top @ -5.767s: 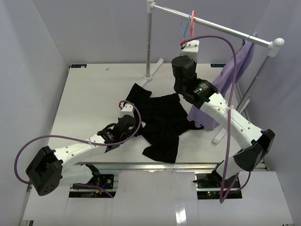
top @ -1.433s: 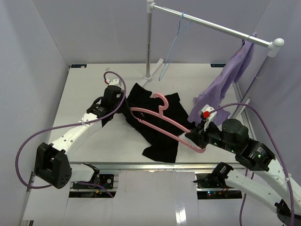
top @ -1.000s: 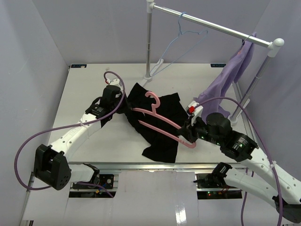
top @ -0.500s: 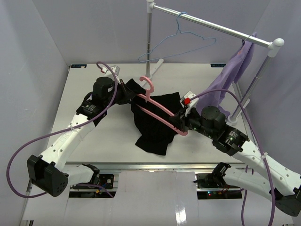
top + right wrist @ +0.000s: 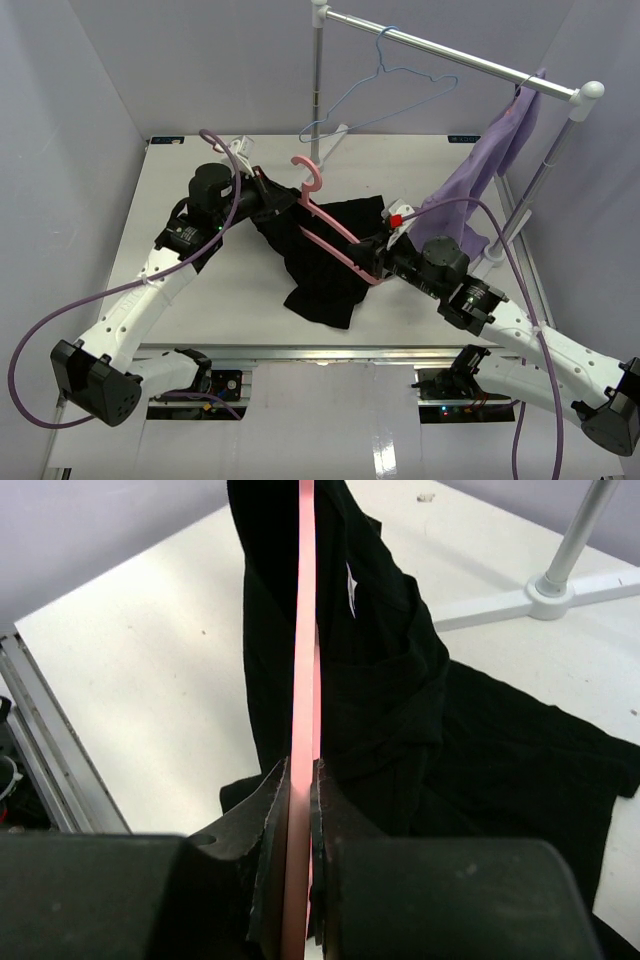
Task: Place the t-shirt on the hanger
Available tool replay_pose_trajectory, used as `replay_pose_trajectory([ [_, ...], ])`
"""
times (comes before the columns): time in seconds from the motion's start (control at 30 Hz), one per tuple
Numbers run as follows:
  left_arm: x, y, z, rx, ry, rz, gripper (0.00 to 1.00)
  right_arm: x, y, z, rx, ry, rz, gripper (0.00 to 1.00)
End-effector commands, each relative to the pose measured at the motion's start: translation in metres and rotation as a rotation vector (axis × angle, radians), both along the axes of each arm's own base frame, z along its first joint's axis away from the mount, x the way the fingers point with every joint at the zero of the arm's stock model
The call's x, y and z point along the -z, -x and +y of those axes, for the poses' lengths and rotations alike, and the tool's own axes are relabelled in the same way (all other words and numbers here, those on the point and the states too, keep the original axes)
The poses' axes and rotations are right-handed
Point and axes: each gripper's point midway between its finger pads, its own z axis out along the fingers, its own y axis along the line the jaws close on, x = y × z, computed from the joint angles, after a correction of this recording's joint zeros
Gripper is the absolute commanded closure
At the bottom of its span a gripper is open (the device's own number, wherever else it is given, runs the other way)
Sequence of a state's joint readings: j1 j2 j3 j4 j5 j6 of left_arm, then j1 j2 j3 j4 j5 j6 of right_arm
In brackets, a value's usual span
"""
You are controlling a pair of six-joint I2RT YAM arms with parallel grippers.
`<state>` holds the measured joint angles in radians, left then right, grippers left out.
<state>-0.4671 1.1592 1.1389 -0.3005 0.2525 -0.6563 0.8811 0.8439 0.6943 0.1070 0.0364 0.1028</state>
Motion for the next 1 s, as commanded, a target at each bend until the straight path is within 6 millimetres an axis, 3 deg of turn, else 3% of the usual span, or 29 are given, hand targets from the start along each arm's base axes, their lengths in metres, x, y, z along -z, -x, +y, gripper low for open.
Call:
replay_pose_trajectory([
  [0.0, -0.040, 0.023, -0.014, 0.116, 0.094, -0.090, 1.00, -0.049, -0.007, 0.004, 0.035, -0.245, -0.115, 0.92],
  [0.17, -0.037, 0.043, -0.023, 0.222, 0.107, -0.096, 1.00, -0.043, -0.015, -0.003, 0.095, -0.350, -0.153, 0.92],
  [0.23, -0.040, 0.055, -0.027, 0.294, 0.107, -0.119, 0.89, -0.042, -0.014, -0.007, 0.104, -0.408, -0.186, 0.92],
  [0.3, -0.039, 0.068, -0.031, 0.383, 0.091, -0.134, 0.39, -0.043, -0.011, -0.010, 0.097, -0.438, -0.214, 0.92],
  [0.33, -0.035, 0.075, -0.031, 0.419, 0.078, -0.121, 0.20, -0.043, -0.008, -0.011, 0.088, -0.454, -0.231, 0.92],
  [0.37, -0.028, 0.080, -0.030, 0.447, 0.040, -0.123, 0.14, -0.045, -0.005, -0.013, 0.081, -0.474, -0.249, 0.92],
  [0.5, -0.012, 0.076, -0.010, 0.433, -0.171, -0.225, 0.15, -0.052, 0.013, -0.032, 0.063, -0.591, -0.341, 0.92],
  [0.6, -0.025, 0.075, 0.008, 0.413, -0.310, -0.413, 0.20, -0.050, 0.026, -0.046, 0.050, -0.640, -0.393, 0.92],
  [0.67, -0.043, 0.075, 0.019, 0.372, -0.359, -0.508, 0.20, -0.049, 0.033, -0.046, 0.021, -0.624, -0.413, 0.92],
  [0.73, -0.081, 0.071, 0.032, 0.303, -0.416, -0.651, 0.21, -0.044, 0.041, -0.042, -0.024, -0.579, -0.423, 0.92],
  [0.87, -0.151, 0.087, 0.040, 0.288, -0.443, -0.909, 0.36, -0.041, 0.059, -0.048, -0.082, -0.585, -0.456, 0.92],
  [0.9, -0.159, 0.090, 0.039, 0.298, -0.448, -0.944, 0.44, -0.039, 0.064, -0.048, -0.103, -0.582, -0.454, 0.92],
  [0.97, -0.164, 0.093, 0.037, 0.335, -0.491, -1.023, 0.50, -0.045, 0.073, -0.050, -0.136, -0.589, -0.469, 0.92],
])
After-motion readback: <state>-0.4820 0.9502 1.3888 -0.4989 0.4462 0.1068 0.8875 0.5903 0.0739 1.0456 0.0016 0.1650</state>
